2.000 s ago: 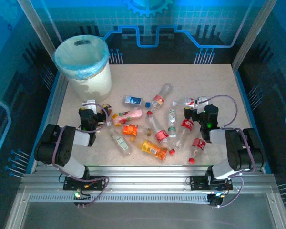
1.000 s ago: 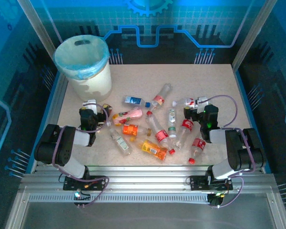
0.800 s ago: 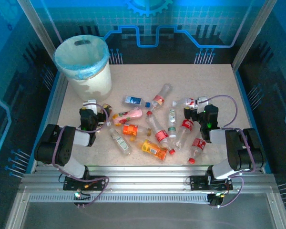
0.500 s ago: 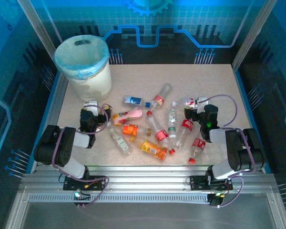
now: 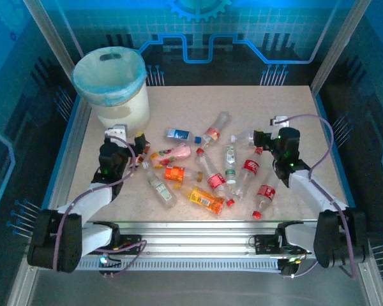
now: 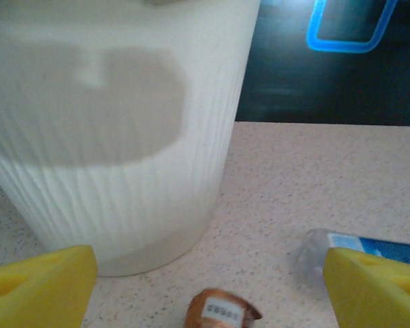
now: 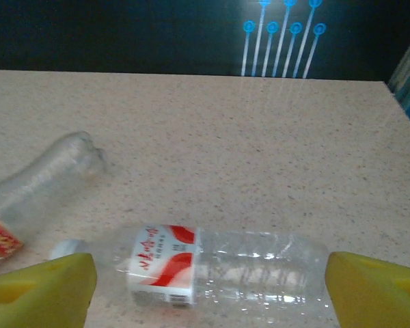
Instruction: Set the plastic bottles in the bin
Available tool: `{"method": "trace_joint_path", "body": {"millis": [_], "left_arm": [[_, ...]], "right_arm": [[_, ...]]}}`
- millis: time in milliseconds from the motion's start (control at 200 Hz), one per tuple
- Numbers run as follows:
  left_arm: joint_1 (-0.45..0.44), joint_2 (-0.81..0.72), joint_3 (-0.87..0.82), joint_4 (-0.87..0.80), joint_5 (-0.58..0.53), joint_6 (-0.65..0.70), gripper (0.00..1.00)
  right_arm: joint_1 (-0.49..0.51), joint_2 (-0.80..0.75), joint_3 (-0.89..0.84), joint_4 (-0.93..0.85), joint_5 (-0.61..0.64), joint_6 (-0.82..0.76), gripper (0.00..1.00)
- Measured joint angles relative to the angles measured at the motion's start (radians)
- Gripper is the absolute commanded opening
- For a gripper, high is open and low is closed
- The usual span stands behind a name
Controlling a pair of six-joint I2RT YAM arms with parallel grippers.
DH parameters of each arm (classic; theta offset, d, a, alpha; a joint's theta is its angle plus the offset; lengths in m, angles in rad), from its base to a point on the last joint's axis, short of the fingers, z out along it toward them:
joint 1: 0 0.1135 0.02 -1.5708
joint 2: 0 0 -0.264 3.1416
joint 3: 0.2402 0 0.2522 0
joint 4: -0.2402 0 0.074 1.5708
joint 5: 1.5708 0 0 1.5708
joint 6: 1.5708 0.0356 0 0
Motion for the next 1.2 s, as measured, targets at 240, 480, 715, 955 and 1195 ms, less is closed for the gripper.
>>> {"method": "trace_joint_path", "body": {"millis": [240, 480, 715, 955, 1195], "left_arm": [[-0.148, -0.083, 0.203, -0.355, -0.007, -0.023, 0.84], [-0.309, 0.0, 0.443, -0.653, -0.038, -0.043, 0.83], [-0.365, 0.174, 0.632, -0.879, -0.034, -0.092, 0.82], [-0.355, 0.245, 0.714, -1.087, -0.039, -0.131, 0.82], [-0.183, 0.245, 0.708, -1.225, -0.005, -0.158, 0.82]], "right_arm": [[0.019, 0.021, 0.262, -0.325, -0.119, 0.087, 0.86], [0.035, 0.119, 0.439, -0.526, -0.22, 0.157, 0.84], [0.074, 0.158, 0.468, -0.631, -0.287, 0.178, 0.8], [0.132, 0.175, 0.493, -0.678, -0.33, 0.178, 0.79], [0.212, 0.239, 0.55, -0.713, -0.335, 0.17, 0.79]]}}
